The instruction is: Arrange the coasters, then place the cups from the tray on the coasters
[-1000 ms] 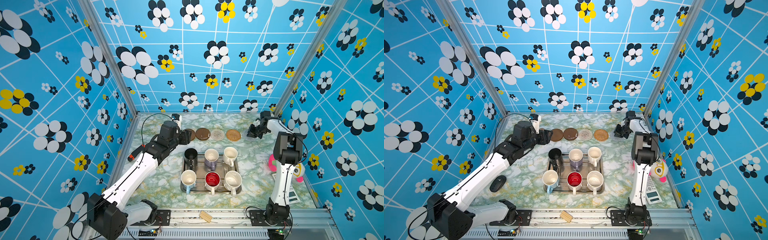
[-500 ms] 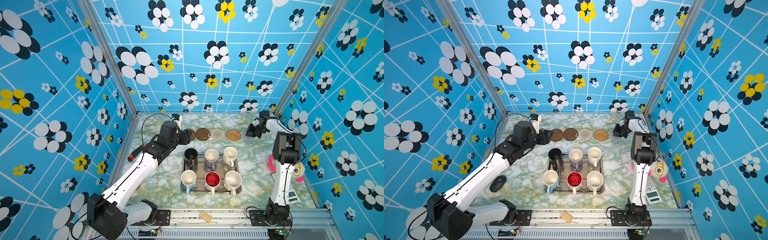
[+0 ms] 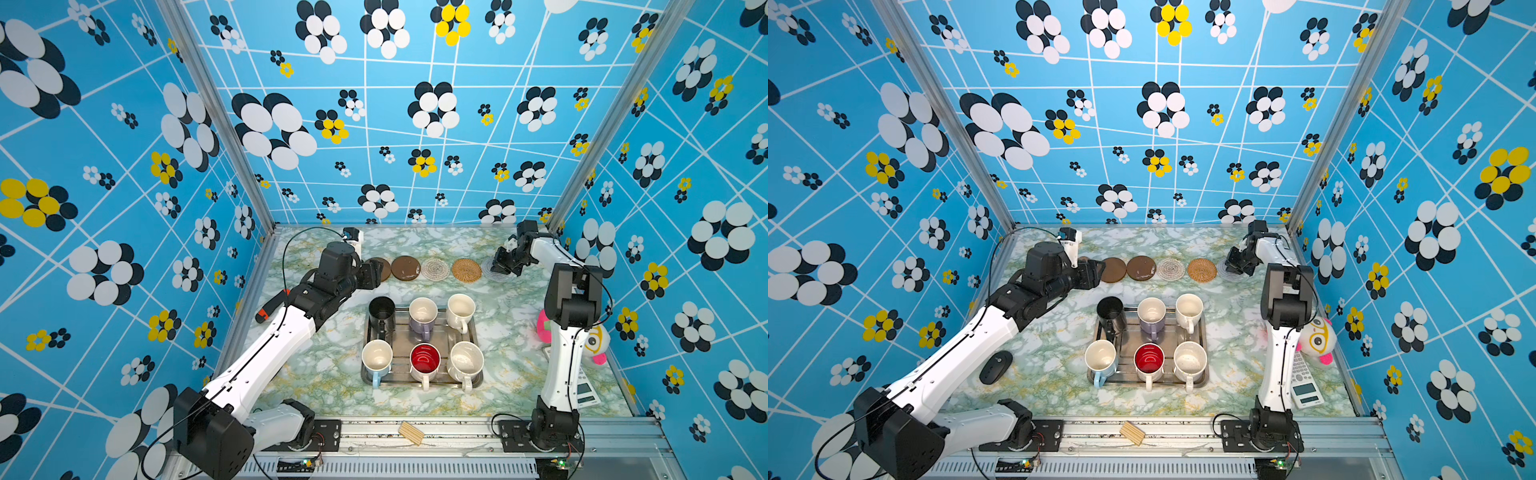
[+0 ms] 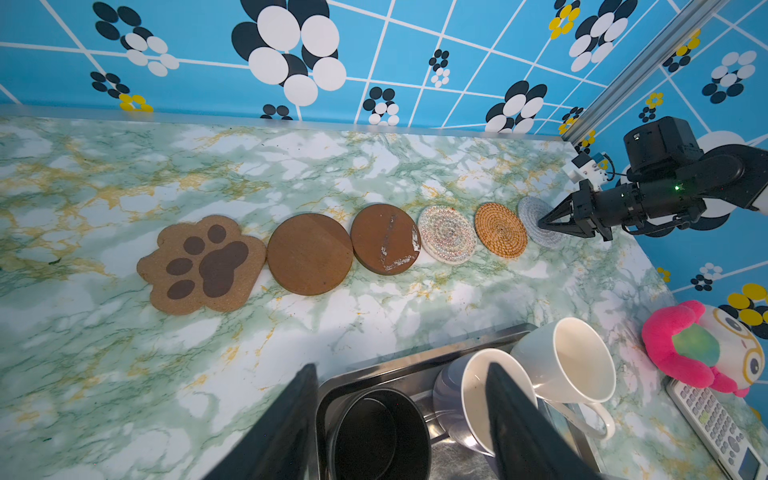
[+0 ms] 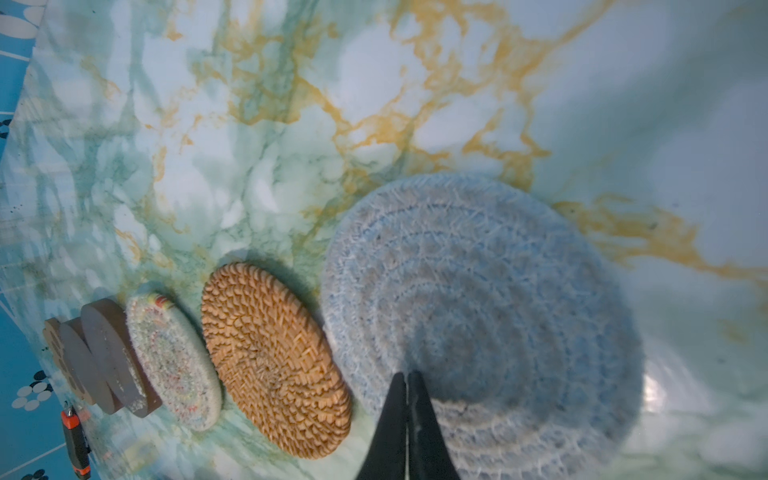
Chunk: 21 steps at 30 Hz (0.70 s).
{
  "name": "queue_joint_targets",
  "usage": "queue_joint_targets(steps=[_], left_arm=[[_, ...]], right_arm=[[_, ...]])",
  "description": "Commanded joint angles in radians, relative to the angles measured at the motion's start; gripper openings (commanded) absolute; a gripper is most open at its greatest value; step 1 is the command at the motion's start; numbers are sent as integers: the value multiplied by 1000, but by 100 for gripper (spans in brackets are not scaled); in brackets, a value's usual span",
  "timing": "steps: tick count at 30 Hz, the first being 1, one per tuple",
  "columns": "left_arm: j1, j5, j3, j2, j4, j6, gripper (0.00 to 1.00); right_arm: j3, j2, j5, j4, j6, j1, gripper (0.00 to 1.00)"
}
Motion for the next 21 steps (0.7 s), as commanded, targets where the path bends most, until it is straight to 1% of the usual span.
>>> queue_joint_targets(steps=[1,2,7,12,13,16,20,21], left_arm=[[5,-6,13,-38,-8,-2,65],[5,-5,14,-44,-5,-2,65],[1,18,32,-53,25,9,66],[-19,-49,91,-57,2,30,66],[-25,-81,104,-57,-5,34,66],[-42,-162,128,-57,3,52,66],[-70,-253,159,-50,-20,28,65],[-80,-270,150,-52,-14,18,65]], right_arm=[[-22,-117,24,-8,9,7,8],[-33,-130,26,-1,11,7,8],[-133,-300,24,66,28,13,8],[-280,-465,44,155,40,52,9],[-314,-497,72,154,37,68,10],[-408,-609,227,181,15,139,11],[-544,-749,288,260,27,199,12],[-568,-777,301,269,27,238,12]])
